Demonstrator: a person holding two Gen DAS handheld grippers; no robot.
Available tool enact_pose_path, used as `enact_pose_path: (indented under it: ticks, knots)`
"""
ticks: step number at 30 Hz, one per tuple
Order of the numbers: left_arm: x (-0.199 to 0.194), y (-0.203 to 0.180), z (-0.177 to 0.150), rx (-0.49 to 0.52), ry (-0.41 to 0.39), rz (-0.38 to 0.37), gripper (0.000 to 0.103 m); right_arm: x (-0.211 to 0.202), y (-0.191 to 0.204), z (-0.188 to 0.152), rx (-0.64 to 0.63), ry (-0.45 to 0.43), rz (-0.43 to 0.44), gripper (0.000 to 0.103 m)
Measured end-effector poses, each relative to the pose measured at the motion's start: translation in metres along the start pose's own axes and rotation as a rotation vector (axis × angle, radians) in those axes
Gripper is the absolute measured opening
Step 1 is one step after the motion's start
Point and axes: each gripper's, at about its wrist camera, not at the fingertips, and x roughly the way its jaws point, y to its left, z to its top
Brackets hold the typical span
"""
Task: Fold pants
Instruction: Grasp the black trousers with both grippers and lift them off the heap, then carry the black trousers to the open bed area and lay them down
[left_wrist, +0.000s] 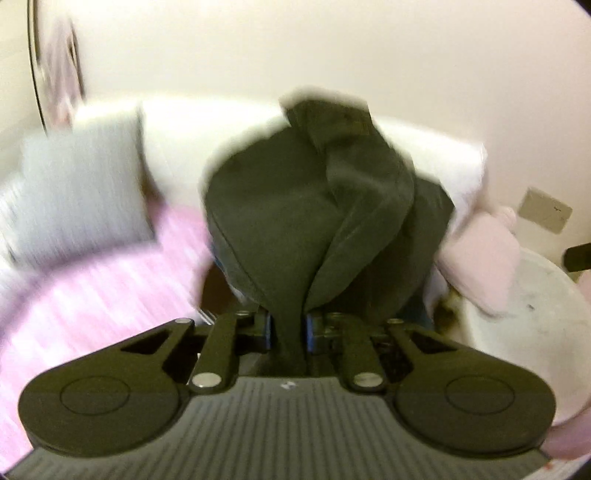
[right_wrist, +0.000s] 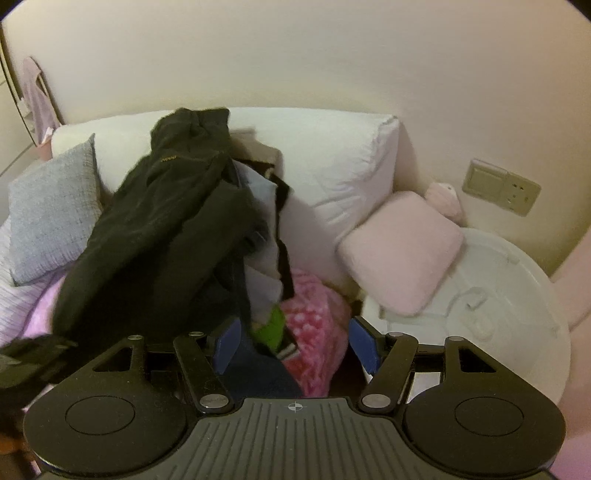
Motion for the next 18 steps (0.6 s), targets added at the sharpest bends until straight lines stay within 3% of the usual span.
enact_pose_path:
  ticks: [5,11,14,18]
  knots:
    - [-0.043,0.041,0.029,0.003,-0.119,0.132,0.014,0.014,0.016,0.024,0.071,-0.051,0.201,0.062]
    - [-0.071,0.071,0.045,0.022,-0.184,0.244,0.014,0.059,0.032,0.055,0.274,-0.027,0.461,0.062]
    - [-0.091,0.084,0.051,0.004,-0.233,0.302,0.014,0.081,0.046,0.061,0.330,0.046,0.530,0.062]
    - [-0.133,0.109,0.053,-0.030,-0.270,0.380,0.013,0.088,0.073,0.055,0.262,0.085,0.568,0.062]
